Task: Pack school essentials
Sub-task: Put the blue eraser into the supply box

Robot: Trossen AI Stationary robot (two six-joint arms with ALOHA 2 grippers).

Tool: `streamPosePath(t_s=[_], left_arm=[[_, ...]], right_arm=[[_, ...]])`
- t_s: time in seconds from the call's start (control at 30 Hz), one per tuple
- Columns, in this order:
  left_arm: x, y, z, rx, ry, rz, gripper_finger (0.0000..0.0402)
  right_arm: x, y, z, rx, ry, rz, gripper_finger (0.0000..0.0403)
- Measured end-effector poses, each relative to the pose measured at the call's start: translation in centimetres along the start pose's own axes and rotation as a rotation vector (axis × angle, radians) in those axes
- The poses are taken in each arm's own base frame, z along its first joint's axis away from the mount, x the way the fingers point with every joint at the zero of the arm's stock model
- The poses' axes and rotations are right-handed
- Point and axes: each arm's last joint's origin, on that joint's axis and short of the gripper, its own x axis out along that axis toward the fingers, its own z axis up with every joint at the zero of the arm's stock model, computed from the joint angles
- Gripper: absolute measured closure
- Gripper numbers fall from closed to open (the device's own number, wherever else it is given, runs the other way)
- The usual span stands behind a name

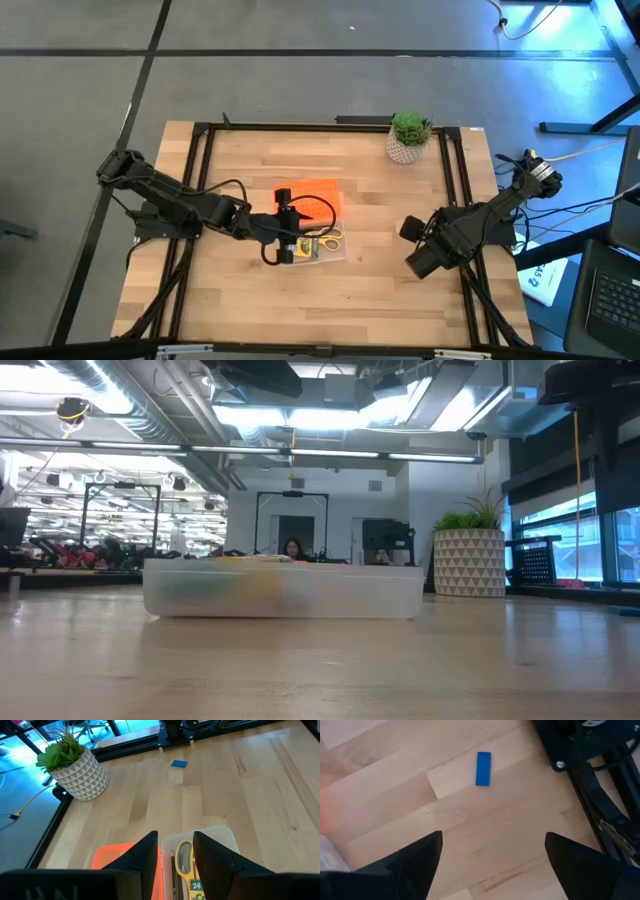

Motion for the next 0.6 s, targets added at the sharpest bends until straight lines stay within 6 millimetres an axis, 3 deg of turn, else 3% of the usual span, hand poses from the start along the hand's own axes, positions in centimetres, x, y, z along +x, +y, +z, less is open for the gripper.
streamPosePath(t_s=[0.17, 0.6], left_arm=[[0.0, 0.0, 0.0, 0.000, 0.000, 0.000, 0.0284], [0.0, 0.0, 0.0, 0.002, 0.002, 0.000, 0.0284]], right_arm=[[0.3, 0.3, -0.3, 0.039, 0.042, -0.079, 0.0050], [2.9, 3.7, -0.7, 0.025, -0.128, -0.063, 0.0050]])
